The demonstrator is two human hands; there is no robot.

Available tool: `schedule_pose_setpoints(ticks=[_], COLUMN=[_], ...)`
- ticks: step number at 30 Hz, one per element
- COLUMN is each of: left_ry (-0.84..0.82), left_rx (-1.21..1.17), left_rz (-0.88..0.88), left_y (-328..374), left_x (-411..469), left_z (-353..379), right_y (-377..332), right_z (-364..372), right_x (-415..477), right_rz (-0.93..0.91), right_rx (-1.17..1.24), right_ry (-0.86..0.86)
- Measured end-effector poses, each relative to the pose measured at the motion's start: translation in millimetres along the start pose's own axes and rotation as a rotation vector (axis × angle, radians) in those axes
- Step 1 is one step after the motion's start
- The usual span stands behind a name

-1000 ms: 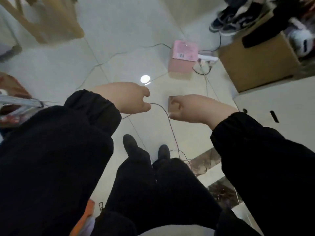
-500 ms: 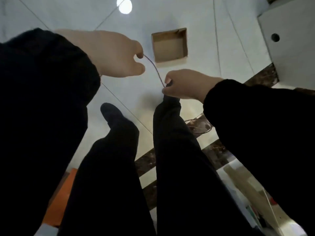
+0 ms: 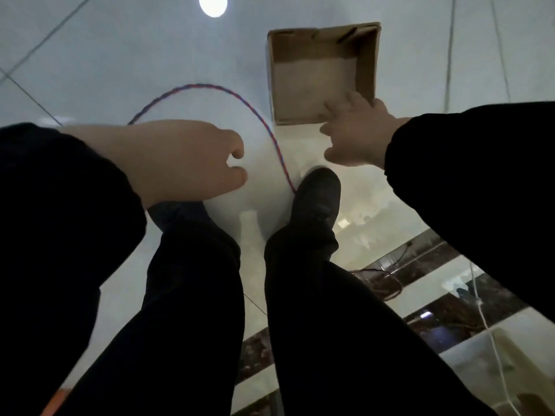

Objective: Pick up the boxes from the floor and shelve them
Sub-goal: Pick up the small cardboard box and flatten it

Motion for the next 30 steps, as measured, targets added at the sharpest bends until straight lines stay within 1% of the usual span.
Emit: schedule_pose_setpoints(ticks=[1,3,6,8,10,13,14,15,17,20,21,23,25,26,27,30], left_ry=[0.019,0.006,0.007,0.037,0.085,0.216,0.275,0.344,0.517,0.748,0.796,0.837,0.896,0.961,1.048,1.33], left_rx=[-0.009,-0.002,0.005,-0.019,-0.056,-0.077,-0.073,-0.075,-0.11,-0.186,-0.186,-0.212,-0.347,-0.434,-0.496,-0.596], left_rz=[-0.014,-0.023,-0.063,-0.082,-0.103,-0.13,-0.141,-0.162,-0.223,-0.303,-0.333,-0.42,-0.49,-0.499,-0.523,-0.686], left_y=[-5.9,-15.5,-25.8,-28.2,-25.5,-22.0,-22.5,-23.0,-23.5,-17.6,-15.3,-11.9,-7.5,-4.5,-3.3,13.9], left_x=[2.6,1.7,-11.2,-26.0,-44.6,-81.6,-97.6,-115.6,-159.8,-255.0,-292.3,-374.3,-465.1,-510.6,-555.4,-682.9], left_z=[2.2,3.4,-9.0,-27.6,-53.9,-107.9,-128.9,-151.1,-199.0,-259.1,-276.5,-301.8,-315.8,-319.2,-319.0,-304.7], right_y=[0.6,-0.8,-6.3,-12.1,-16.8,-28.6,-34.2,-40.1,-54.5,-83.8,-94.9,-117.7,-144.4,-159.0,-174.8,-230.5], right_z=[3.7,6.4,-8.0,-35.7,-76.7,-155.6,-184.4,-213.6,-275.1,-366.3,-396.5,-452.8,-502.9,-525.7,-547.2,-599.6], right_x=[6.0,8.5,-2.1,-15.8,-33.2,-69.2,-83.6,-99.1,-131.1,-194.2,-219.6,-278.3,-342.1,-374.4,-405.4,-500.8], right_rz=[0.016,0.031,0.012,0.035,0.077,0.132,0.124,0.102,0.014,-0.158,-0.224,-0.363,-0.499,-0.567,-0.643,-0.877], right_rx=[-0.039,-0.07,0.018,0.176,0.384,0.827,0.934,0.992,1.008,0.972,0.949,0.878,0.833,0.833,0.837,0.811], right_ry=[-0.01,0.029,0.195,0.314,0.409,0.429,0.437,0.446,0.478,0.544,0.563,0.588,0.626,0.646,0.669,0.756])
Point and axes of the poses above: each hand's wrist, its own x-axis towards the middle knuckle, its own z-axis out of the palm, y = z × x, the point moved 1 cm from there along x, towards the middle knuckle, and after that the axes turned 15 degrees about y, right-handed, at the moved point
